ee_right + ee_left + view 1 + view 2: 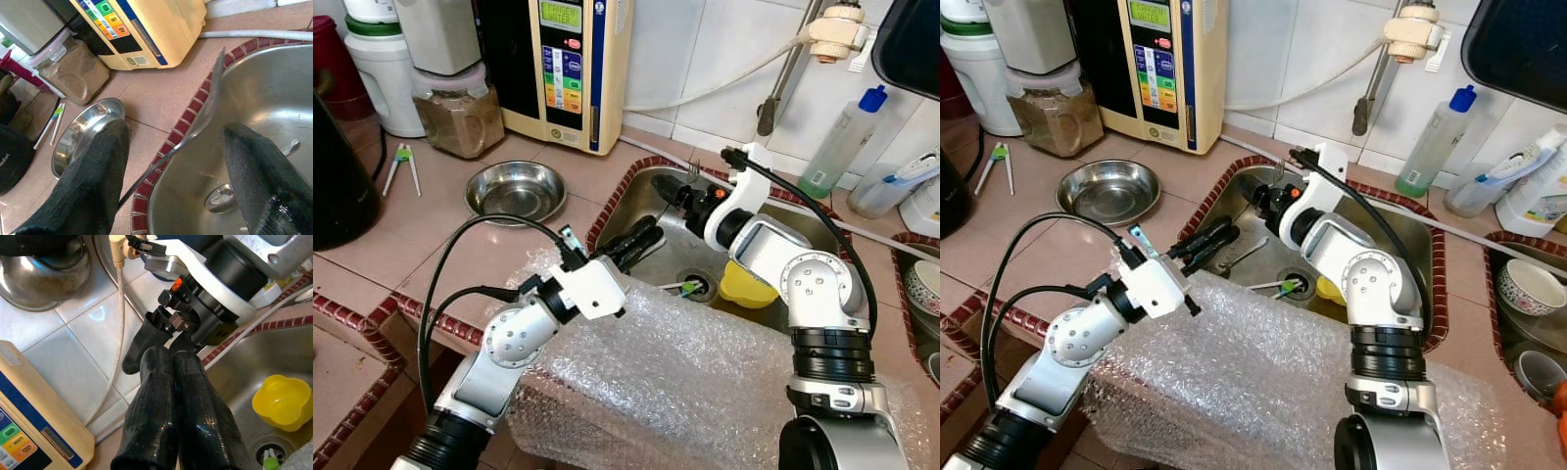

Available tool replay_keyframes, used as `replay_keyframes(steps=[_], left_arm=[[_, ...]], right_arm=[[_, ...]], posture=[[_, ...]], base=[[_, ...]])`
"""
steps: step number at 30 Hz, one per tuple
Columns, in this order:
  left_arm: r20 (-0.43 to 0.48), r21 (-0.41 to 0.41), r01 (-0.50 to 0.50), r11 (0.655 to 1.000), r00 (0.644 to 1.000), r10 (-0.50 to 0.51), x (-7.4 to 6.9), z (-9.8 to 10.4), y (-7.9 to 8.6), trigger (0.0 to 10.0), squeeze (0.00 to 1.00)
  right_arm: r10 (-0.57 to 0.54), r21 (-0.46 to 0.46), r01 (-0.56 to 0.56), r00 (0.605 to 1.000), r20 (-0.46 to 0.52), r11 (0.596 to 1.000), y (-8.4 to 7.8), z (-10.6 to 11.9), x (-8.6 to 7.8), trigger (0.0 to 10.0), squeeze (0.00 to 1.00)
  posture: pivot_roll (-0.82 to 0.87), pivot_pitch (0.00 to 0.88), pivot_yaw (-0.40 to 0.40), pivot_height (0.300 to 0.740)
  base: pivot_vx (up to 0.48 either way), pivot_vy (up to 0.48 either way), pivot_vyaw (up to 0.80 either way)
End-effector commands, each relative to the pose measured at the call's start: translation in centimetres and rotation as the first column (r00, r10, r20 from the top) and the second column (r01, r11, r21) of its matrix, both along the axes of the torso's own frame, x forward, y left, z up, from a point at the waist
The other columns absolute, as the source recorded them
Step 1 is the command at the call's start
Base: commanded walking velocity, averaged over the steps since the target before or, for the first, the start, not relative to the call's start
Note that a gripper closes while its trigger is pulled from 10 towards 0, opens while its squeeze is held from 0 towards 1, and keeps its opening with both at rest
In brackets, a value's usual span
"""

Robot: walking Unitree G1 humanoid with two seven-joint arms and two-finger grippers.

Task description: Kitchen organization

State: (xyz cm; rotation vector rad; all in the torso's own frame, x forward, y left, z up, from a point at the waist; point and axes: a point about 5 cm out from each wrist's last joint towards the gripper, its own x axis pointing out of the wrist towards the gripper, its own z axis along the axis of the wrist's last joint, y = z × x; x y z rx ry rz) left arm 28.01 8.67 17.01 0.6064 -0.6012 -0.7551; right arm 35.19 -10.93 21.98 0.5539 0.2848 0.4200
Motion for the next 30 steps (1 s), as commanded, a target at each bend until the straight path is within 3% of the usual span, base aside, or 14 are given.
replay_keyframes(steps=[1, 10, 21, 22, 23, 24, 26, 27, 30], left_arm=[[0.024, 0.007, 0.009, 1.000, 1.000, -0.009, 0.1, 0.2, -0.5, 0.0, 0.00], [0.023, 0.011, 0.007, 1.000, 1.000, -0.007, 0.2, -0.2, -0.7, 0.0, 0.00], [0.027, 0.006, 0.001, 1.000, 1.000, -0.001, 0.3, -0.4, -1.0, 0.0, 0.00], [0.027, 0.005, 0.000, 1.000, 1.000, 0.000, 0.3, -0.4, -1.0, 0.0, 0.00], [0.027, 0.004, 0.000, 1.000, 1.000, 0.000, 0.3, -0.4, -1.1, 0.0, 0.00], [0.028, 0.004, -0.001, 1.000, 1.000, 0.001, 0.3, -0.5, -1.1, 0.0, 0.00], [0.029, 0.003, -0.001, 1.000, 1.000, 0.001, 0.3, -0.5, -1.1, 0.0, 0.00], [0.028, 0.002, -0.003, 1.000, 1.000, 0.002, 0.3, -0.5, -1.1, 0.0, 0.00], [0.025, 0.002, -0.004, 1.000, 1.000, 0.004, 0.3, -0.6, -1.2, 0.0, 0.00]], right_arm=[[-0.030, -0.002, 0.030, 0.999, 0.020, 1.000, -0.6, 1.1, -0.1, 0.0, 0.00], [-0.036, 0.032, 0.036, 0.999, -0.010, 0.999, -0.5, 1.2, 0.0, 0.0, 0.00], [0.063, 0.076, -0.059, 0.997, -0.050, 0.995, 1.3, 0.8, -0.8, 0.0, 0.00], [0.069, 0.071, -0.065, 0.996, -0.055, 0.995, 1.4, 0.6, -0.8, 2.5, 0.00], [0.072, 0.067, -0.068, 0.996, -0.057, 0.995, 1.5, 0.5, -0.9, 2.5, 0.00], [0.080, 0.057, -0.077, 0.995, -0.062, 0.995, 1.7, 0.3, -1.0, 4.9, 0.25], [0.083, 0.053, -0.080, 0.995, -0.062, 0.995, 1.8, 0.2, -1.0, 4.9, 0.25], [0.091, 0.054, -0.087, 0.994, -0.062, 0.995, 2.0, 0.2, -1.1, 0.0, 0.00], [0.091, 0.048, -0.088, 0.994, -0.062, 0.995, 2.1, 0.1, -1.1, 0.0, 0.00]], posture=[[0.10, 0.069, -0.085, 0.740], [0.10, 0.068, -0.086, 0.740], [0.09, 0.068, -0.092, 0.740], [0.10, 0.067, -0.094, 0.740], [0.10, 0.067, -0.094, 0.740], [0.10, 0.068, -0.095, 0.740], [0.10, 0.068, -0.095, 0.740], [0.09, 0.068, -0.098, 0.740], [0.09, 0.066, -0.102, 0.740]], base=[[0.000, 0.000, 0.00], [0.000, 0.000, 0.00], [0.000, 0.000, 0.00], [0.000, 0.000, 0.00], [0.000, 0.000, 0.00], [0.000, 0.000, 0.00], [0.000, 0.000, 0.00], [0.000, 0.000, 0.00], [0.000, 0.000, 0.00]])
